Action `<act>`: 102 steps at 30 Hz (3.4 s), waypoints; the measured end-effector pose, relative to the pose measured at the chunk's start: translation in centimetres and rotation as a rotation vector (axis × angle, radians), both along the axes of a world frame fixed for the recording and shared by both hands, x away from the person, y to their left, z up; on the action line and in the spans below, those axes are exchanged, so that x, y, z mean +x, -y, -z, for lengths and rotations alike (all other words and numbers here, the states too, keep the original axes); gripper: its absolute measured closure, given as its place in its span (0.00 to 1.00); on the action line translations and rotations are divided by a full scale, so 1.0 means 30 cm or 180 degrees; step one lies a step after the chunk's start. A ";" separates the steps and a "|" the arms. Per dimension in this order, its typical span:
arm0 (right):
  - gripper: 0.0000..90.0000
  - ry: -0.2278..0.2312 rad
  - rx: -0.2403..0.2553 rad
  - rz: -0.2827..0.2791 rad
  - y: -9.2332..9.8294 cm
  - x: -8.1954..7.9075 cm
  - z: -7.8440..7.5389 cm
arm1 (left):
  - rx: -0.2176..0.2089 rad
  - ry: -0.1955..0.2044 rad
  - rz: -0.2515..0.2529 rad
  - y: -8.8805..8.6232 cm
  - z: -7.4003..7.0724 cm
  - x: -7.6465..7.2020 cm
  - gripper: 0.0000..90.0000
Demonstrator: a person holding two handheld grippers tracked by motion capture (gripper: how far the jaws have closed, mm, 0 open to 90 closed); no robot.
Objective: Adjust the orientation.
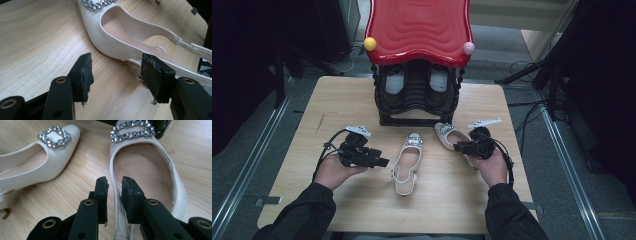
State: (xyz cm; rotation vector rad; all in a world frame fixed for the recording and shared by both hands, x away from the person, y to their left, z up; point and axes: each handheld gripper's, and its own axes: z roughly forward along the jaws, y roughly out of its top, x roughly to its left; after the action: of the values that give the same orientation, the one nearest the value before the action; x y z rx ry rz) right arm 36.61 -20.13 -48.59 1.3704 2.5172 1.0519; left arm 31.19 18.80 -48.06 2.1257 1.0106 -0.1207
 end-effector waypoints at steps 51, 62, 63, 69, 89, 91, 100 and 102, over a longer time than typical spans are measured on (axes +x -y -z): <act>0.98 -0.0142 -0.0111 -0.0099 -0.103 -0.092 -0.071 | -0.0045 0.0054 0.0002 -0.007 -0.008 -0.002 0.48; 0.98 -0.0316 -0.0082 -0.0223 -0.183 -0.108 -0.019 | -0.0046 0.0048 0.0016 0.000 -0.005 -0.002 0.48; 0.98 -0.0326 -0.0077 -0.0226 -0.188 -0.108 -0.016 | -0.0048 0.0042 0.0022 0.000 -0.005 -0.002 0.48; 0.98 -0.0344 -0.0115 -0.0284 -0.232 -0.120 0.002 | -0.0054 0.0067 0.0038 0.004 -0.004 -0.005 0.49; 0.90 0.0098 0.0192 -0.0259 -0.117 -0.124 -0.069 | -0.0004 -0.0047 0.0046 0.032 0.039 0.028 0.90; 0.93 0.0088 0.0159 -0.0192 -0.094 -0.118 -0.057 | 0.0010 -0.0076 0.0053 0.039 0.049 0.037 0.93; 1.00 -0.0060 -0.0045 0.0025 -0.032 -0.093 0.014 | 0.0104 -0.0132 0.0074 0.084 0.099 0.071 0.95; 1.00 -0.0135 -0.0054 0.0049 -0.028 -0.091 0.037 | 0.0152 -0.0144 0.0076 0.096 0.108 0.074 0.95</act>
State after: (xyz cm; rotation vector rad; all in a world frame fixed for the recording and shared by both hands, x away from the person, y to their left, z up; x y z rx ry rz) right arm 33.88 -19.30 -49.70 1.4200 2.5347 1.0072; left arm 33.40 15.93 -51.30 2.1878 1.0239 -0.1585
